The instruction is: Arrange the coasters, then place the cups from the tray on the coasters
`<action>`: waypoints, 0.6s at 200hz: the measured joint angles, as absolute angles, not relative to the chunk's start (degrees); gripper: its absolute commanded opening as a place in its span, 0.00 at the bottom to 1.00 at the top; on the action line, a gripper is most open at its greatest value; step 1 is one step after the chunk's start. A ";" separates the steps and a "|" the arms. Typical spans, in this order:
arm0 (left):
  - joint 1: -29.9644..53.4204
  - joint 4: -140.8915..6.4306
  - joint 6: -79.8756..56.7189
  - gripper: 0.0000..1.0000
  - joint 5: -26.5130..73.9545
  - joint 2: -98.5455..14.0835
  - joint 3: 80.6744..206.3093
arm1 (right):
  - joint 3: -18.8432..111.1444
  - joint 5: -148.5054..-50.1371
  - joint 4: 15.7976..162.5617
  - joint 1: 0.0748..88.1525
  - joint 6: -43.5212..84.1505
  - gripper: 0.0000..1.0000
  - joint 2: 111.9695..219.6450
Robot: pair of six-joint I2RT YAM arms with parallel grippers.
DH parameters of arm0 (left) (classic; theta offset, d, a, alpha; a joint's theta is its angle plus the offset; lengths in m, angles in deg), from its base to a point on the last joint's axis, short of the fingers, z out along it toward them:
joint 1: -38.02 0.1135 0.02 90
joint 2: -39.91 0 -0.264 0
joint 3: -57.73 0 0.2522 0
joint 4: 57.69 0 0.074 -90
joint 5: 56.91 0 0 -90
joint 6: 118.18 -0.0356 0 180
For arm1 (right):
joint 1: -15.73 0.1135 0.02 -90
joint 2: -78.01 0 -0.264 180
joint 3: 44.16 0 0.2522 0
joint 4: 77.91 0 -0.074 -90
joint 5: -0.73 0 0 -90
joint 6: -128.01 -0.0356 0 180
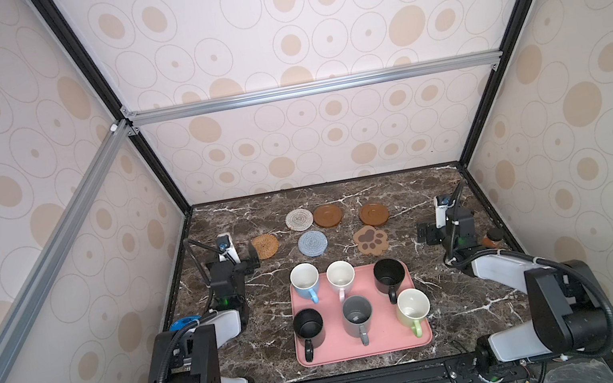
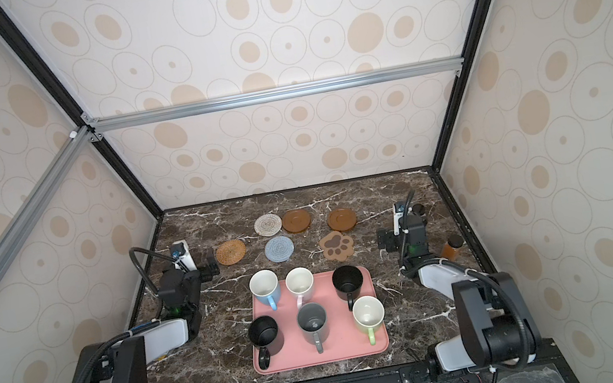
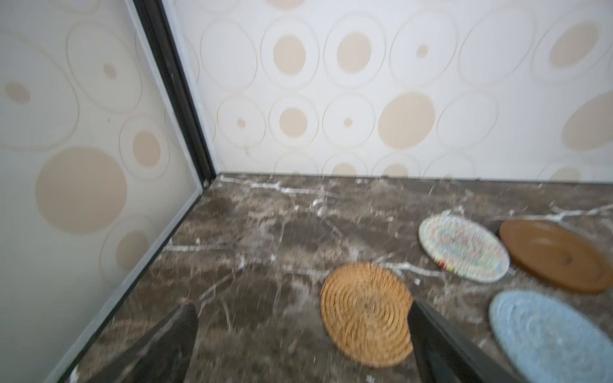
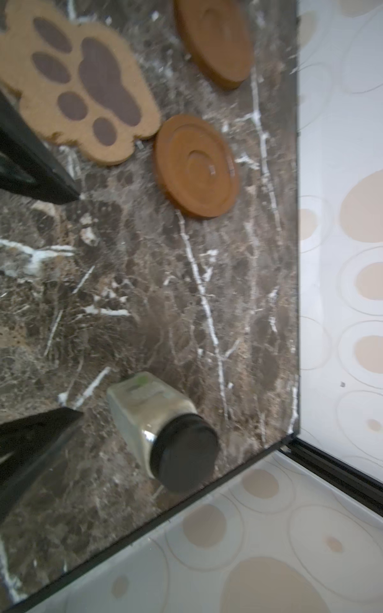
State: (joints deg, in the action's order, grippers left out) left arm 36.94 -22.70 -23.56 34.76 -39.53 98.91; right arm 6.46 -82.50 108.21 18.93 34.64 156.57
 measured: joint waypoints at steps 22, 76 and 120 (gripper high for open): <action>36.78 -32.21 -20.31 1.00 31.11 -37.76 105.73 | 13.80 -81.74 96.17 18.91 29.28 1.00 153.36; 32.52 -53.91 -13.01 1.00 23.62 -46.70 121.20 | 20.91 -85.85 72.23 18.91 16.78 1.00 150.93; 29.31 -65.28 -9.25 1.00 20.78 -57.06 130.76 | 21.54 -95.27 63.79 19.98 14.20 0.99 148.86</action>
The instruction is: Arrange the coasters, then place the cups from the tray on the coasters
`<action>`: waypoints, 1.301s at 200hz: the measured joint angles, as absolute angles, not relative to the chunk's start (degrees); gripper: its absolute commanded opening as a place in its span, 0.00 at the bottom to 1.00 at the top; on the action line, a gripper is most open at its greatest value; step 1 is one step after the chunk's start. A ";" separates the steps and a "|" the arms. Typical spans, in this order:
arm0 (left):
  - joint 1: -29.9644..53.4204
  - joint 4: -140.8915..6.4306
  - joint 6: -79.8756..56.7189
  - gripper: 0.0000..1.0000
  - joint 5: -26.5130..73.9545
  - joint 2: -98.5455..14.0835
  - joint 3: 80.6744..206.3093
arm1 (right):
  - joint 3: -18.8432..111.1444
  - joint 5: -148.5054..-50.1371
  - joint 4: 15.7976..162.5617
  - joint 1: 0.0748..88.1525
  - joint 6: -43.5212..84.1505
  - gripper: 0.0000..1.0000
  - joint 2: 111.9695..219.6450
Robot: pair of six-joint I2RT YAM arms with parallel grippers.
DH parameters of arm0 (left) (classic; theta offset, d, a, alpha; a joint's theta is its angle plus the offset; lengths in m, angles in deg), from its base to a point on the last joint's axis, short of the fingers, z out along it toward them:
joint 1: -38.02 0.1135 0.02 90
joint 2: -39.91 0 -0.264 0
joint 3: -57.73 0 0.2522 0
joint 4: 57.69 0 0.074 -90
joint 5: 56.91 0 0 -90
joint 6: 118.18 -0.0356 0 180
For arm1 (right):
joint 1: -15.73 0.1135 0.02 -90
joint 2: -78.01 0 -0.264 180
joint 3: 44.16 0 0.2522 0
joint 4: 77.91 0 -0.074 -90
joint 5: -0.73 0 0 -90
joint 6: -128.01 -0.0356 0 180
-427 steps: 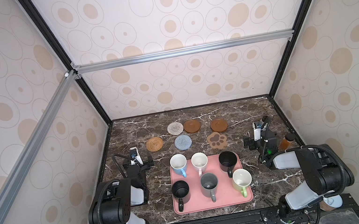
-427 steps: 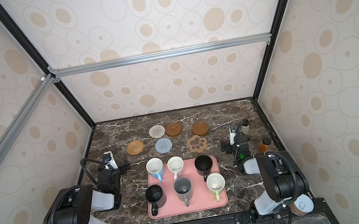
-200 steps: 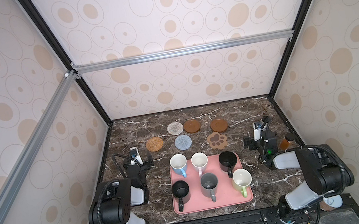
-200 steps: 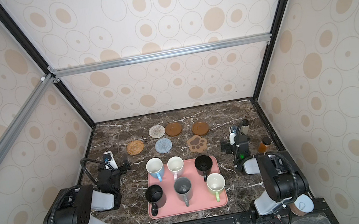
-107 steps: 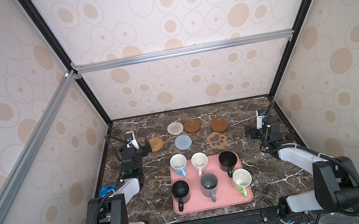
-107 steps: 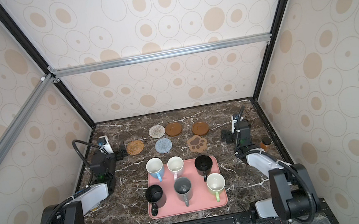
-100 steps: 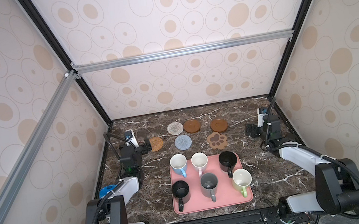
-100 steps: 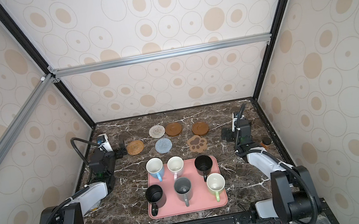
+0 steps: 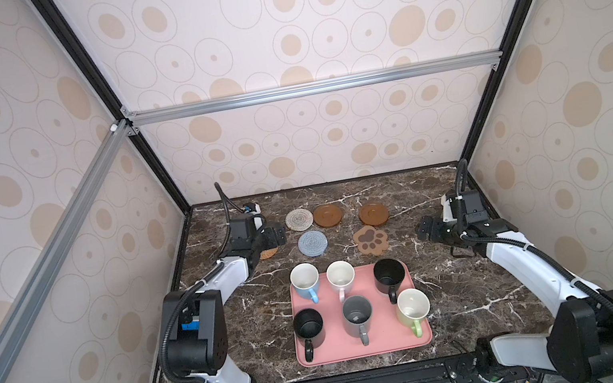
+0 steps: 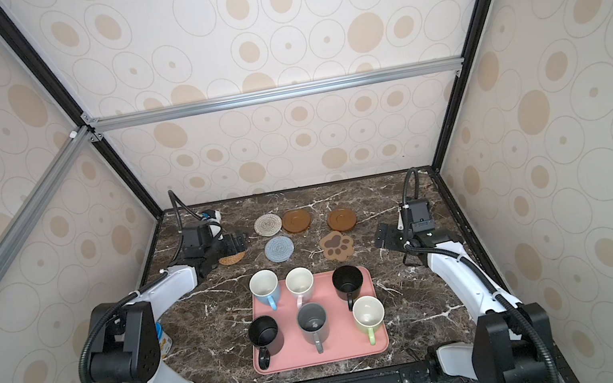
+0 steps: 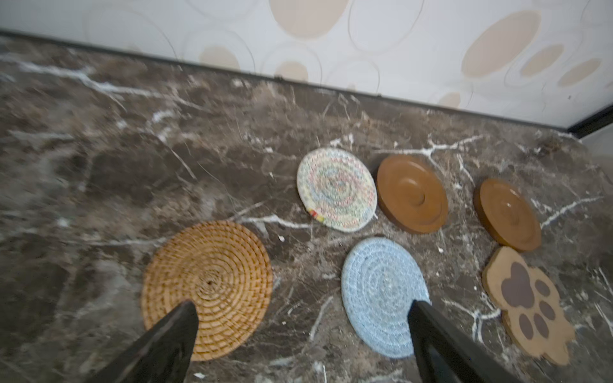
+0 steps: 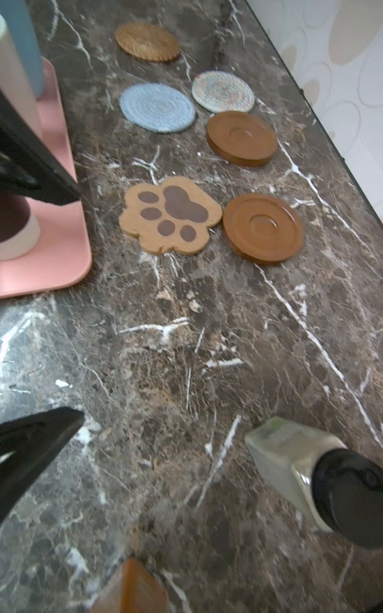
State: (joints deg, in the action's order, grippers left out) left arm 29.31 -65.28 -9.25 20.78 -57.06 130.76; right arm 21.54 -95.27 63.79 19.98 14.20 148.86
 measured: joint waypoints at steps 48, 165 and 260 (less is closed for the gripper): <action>28.89 -74.04 -6.99 1.00 18.90 -68.16 142.12 | 22.17 -101.96 59.51 22.17 14.99 0.99 146.12; 28.63 -88.58 -7.32 1.00 22.68 -81.45 157.62 | 22.37 -108.05 54.40 26.98 15.34 0.99 143.33; 30.93 -90.56 -8.61 1.00 29.96 -81.91 158.12 | 24.99 -109.21 53.17 27.39 15.56 0.99 146.36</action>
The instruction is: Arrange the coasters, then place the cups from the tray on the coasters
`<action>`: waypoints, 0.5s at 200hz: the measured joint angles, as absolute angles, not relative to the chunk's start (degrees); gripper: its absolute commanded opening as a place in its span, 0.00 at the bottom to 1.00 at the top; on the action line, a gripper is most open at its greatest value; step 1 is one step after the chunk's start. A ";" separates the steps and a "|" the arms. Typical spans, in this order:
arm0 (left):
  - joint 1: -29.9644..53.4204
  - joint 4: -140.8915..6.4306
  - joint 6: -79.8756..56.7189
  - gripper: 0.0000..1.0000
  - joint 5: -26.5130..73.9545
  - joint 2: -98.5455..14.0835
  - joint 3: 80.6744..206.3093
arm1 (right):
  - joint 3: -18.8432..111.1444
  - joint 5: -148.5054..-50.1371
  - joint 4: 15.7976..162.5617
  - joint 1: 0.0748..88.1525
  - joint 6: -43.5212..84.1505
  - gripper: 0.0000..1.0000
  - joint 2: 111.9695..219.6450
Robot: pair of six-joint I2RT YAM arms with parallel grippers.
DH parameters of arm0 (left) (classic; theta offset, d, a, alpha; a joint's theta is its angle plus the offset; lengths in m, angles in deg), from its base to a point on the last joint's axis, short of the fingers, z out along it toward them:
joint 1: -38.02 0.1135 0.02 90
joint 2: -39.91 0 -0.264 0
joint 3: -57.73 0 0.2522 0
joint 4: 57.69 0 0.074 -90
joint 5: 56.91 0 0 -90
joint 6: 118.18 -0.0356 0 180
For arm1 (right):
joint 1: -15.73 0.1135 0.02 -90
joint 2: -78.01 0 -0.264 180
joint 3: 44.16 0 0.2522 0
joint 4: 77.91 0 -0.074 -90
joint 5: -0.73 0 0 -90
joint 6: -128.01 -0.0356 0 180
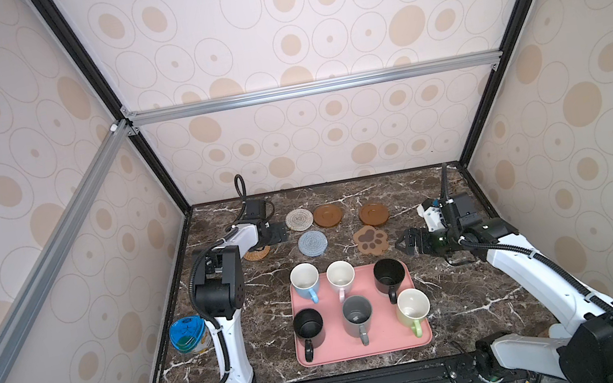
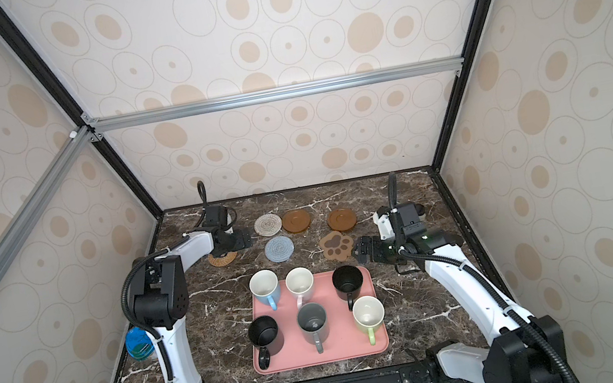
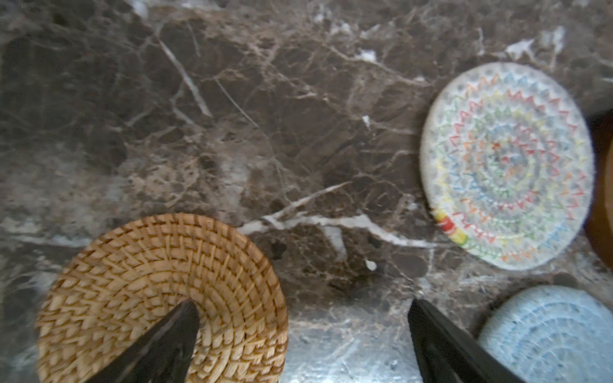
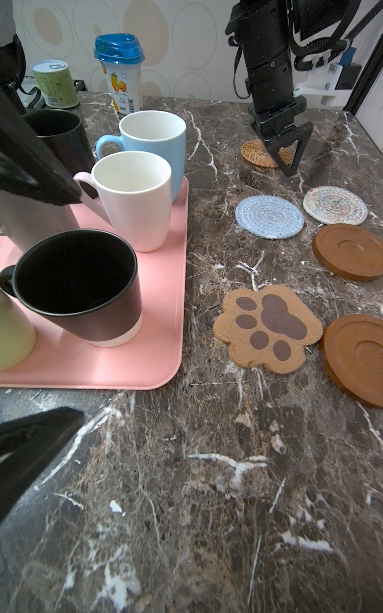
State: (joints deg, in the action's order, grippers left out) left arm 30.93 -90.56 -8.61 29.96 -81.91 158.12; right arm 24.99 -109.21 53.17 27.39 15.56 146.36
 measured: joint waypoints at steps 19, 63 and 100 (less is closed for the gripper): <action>32.02 -91.53 -9.16 1.00 30.46 -82.67 159.39 | 24.99 -109.17 53.09 27.41 15.53 0.99 146.52; 32.87 -92.88 -9.64 1.00 31.75 -83.92 161.49 | 24.99 -108.80 53.04 27.70 15.29 0.99 146.52; 33.22 -93.49 -9.57 1.00 30.98 -83.96 162.03 | 24.99 -108.73 52.47 27.72 15.29 0.99 146.52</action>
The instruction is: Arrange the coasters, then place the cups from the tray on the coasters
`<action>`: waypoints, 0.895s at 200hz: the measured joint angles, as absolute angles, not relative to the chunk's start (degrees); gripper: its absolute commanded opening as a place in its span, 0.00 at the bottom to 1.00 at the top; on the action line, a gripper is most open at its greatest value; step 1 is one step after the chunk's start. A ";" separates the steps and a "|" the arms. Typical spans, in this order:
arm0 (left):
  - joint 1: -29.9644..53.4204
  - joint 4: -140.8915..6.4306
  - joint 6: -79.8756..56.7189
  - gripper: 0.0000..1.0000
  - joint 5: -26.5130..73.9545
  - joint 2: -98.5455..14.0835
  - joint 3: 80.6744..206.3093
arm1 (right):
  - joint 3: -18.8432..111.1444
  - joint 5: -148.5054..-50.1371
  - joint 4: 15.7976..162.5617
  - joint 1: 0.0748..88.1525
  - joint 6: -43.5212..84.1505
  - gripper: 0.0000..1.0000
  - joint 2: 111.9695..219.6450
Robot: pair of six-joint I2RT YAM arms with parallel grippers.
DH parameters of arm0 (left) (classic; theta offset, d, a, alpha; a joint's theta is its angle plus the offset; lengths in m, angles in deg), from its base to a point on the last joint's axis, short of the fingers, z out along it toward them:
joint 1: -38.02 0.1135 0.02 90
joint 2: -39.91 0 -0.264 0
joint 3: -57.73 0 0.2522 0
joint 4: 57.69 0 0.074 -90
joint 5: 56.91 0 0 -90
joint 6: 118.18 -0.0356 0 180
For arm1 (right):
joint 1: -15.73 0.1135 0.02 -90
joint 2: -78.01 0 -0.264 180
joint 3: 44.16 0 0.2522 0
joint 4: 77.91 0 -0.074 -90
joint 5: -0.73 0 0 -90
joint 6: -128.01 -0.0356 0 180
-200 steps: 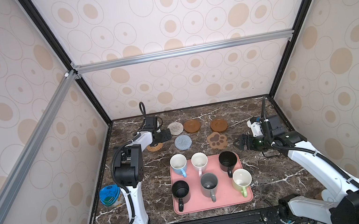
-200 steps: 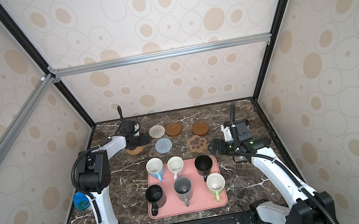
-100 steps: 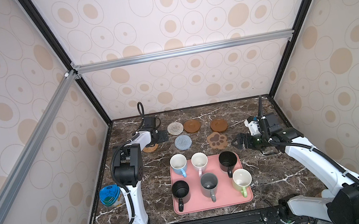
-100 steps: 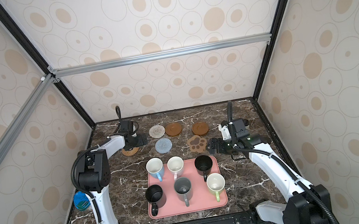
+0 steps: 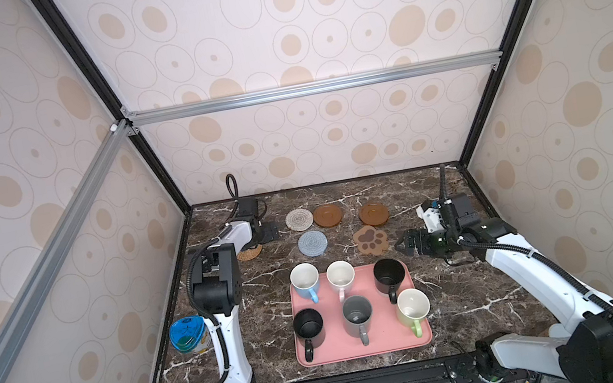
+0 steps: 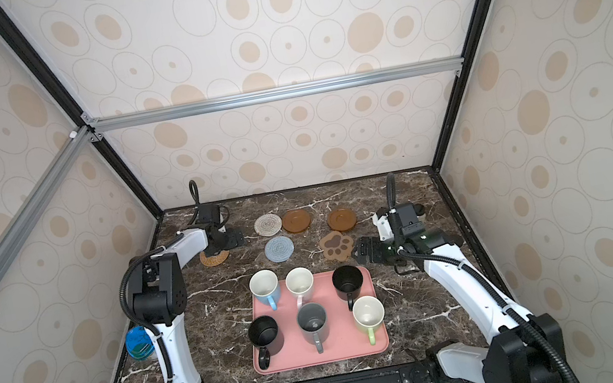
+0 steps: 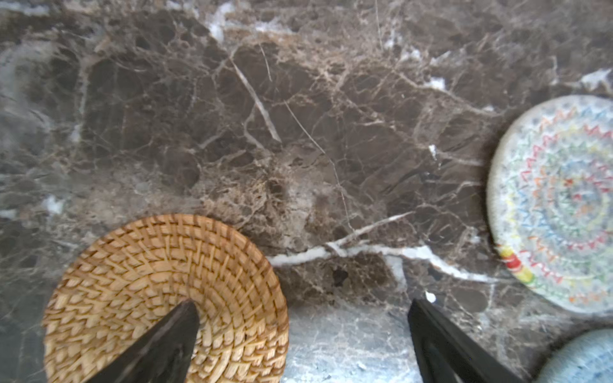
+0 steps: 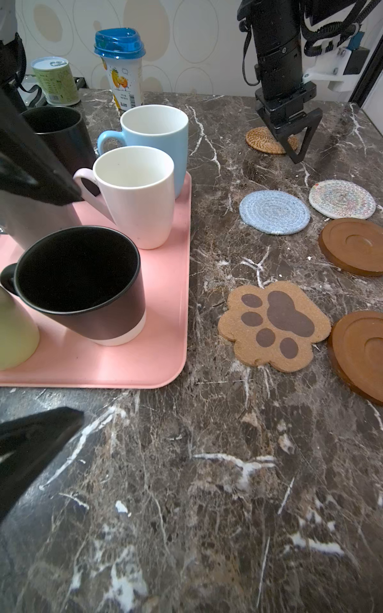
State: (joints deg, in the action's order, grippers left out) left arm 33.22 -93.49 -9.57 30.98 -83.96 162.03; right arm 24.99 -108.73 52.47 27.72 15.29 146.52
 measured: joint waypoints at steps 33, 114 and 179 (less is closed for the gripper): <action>33.53 -94.13 -9.09 1.00 29.78 -83.96 162.84 | 24.99 -108.56 51.60 27.72 15.32 0.99 146.49; 30.33 -99.68 -8.94 1.00 27.99 -84.01 177.22 | 25.21 -107.68 50.22 27.74 15.27 0.99 146.15; 23.17 -98.15 -9.03 1.00 21.26 -89.67 185.66 | 25.21 -107.71 50.16 28.00 15.08 0.99 146.15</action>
State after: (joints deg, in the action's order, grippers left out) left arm 23.17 -98.15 -9.03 21.26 -89.67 185.66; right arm 25.21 -107.71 50.16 28.00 15.08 146.15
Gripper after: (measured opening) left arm 0.998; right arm 0.993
